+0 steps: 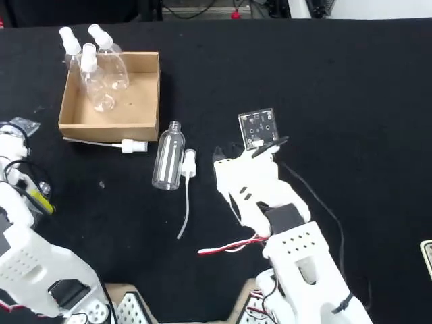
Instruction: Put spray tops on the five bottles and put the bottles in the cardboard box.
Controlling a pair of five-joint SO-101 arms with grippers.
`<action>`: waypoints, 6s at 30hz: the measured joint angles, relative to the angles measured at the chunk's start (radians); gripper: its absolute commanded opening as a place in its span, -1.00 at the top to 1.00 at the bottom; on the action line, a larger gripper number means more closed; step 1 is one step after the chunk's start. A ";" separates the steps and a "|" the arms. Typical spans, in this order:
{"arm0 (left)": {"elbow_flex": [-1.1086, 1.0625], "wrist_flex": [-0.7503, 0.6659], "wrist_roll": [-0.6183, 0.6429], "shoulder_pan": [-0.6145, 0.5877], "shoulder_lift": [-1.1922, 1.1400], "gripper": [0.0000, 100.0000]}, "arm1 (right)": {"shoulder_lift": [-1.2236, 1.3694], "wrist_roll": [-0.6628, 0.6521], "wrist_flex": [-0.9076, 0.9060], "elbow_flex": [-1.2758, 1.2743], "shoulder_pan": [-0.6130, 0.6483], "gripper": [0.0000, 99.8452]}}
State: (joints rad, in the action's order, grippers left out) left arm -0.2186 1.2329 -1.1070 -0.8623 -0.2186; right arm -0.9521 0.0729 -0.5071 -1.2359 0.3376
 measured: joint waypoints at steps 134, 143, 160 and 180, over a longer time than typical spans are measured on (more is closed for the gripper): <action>-1.232 -0.207 1.108 0.697 1.916 0.68 | 1.091 0.414 -0.140 0.707 0.198 0.69; -1.232 -0.193 1.108 0.697 1.953 0.68 | 1.183 0.193 -0.258 0.790 0.183 0.69; -1.258 -0.192 1.108 0.697 1.958 0.68 | 1.192 -0.213 -0.816 0.971 0.034 0.69; -1.258 -0.192 1.096 0.697 1.958 0.68 | 1.310 -0.213 -0.836 1.175 0.087 0.68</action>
State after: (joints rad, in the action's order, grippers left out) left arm -1.4768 1.0411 -0.0115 -0.1657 1.7392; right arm 0.3583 -0.1404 -1.3433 -0.0606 0.4250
